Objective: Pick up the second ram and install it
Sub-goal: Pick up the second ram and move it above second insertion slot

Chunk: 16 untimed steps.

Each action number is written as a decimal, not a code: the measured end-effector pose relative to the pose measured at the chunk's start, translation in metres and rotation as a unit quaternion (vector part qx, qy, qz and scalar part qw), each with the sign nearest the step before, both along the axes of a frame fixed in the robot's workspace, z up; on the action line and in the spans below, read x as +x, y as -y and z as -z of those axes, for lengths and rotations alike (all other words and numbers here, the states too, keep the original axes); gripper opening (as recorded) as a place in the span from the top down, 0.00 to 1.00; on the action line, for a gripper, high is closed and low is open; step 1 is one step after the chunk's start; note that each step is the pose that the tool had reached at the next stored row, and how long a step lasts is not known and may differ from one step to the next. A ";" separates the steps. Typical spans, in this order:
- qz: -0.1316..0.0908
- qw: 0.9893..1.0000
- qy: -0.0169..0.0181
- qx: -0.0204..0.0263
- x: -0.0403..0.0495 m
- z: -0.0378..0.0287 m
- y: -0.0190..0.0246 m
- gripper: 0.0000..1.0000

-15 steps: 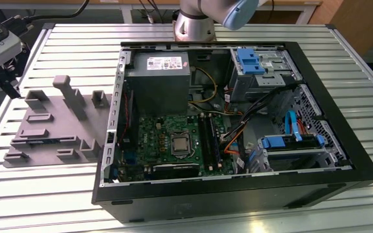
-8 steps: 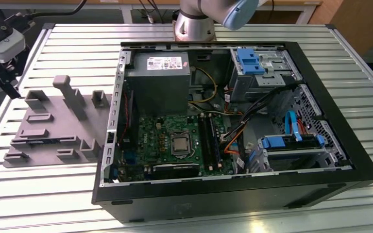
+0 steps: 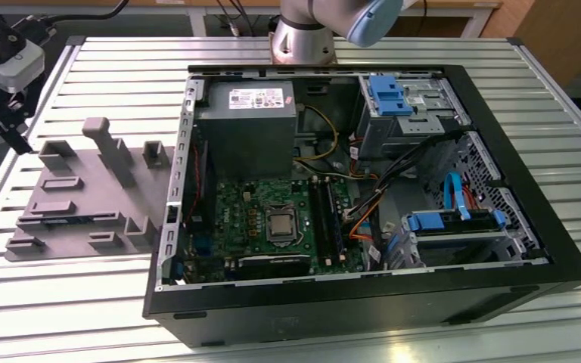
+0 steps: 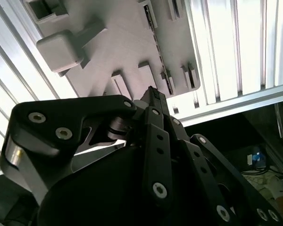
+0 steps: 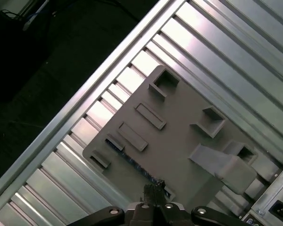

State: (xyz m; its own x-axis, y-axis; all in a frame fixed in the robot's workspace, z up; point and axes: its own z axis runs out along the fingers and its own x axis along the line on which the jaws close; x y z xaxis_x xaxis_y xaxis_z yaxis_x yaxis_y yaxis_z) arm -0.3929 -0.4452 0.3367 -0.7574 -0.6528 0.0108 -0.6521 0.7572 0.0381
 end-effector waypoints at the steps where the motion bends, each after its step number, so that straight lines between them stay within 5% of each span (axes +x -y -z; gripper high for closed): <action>1: -0.004 1.000 0.000 0.000 0.0000 0.0000 0.0000 0.89; 16: -0.023 1.000 0.000 0.000 0.0000 0.0001 0.0000 0.89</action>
